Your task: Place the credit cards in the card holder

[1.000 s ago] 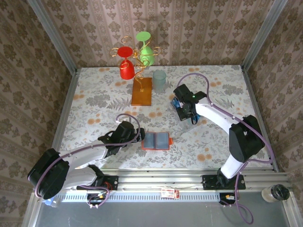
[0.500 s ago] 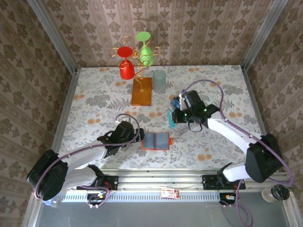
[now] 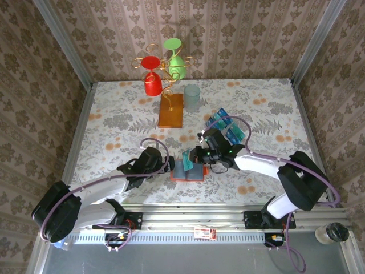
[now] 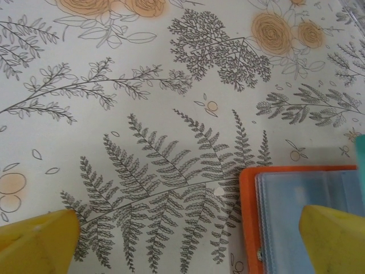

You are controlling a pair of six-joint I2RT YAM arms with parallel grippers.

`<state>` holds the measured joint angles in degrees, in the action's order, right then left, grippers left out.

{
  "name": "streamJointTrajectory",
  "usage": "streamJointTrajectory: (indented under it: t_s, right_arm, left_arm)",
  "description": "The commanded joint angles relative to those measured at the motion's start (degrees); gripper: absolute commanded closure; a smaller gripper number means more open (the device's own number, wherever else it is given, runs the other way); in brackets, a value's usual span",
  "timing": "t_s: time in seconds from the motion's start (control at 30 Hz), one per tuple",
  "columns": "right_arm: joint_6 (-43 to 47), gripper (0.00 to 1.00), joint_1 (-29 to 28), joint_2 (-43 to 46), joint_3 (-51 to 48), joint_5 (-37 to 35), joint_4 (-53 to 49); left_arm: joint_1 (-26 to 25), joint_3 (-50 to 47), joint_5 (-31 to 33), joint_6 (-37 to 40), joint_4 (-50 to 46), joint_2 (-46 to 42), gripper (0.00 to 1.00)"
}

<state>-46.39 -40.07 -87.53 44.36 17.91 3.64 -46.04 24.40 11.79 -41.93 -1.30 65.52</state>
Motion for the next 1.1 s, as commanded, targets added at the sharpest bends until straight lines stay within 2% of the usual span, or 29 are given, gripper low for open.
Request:
streamJointTrajectory:
  t_s: [0.0,0.5,1.07]
  right_arm:
    - [-2.3,1.0,-0.35,-1.82,-0.85,0.68,4.18]
    - [-2.91,1.0,-0.35,-7.67,-1.55,0.9,6.3]
    - [-3.0,1.0,-0.35,-8.19,-2.15,1.15,6.74]
  left_arm:
    - [-0.71,-0.78,0.67,0.8,-1.77,0.09,0.0]
    - [-2.6,-0.6,1.6,1.17,-1.17,3.45,0.0]
    - [-4.89,0.86,2.56,1.95,-0.36,8.81,0.0]
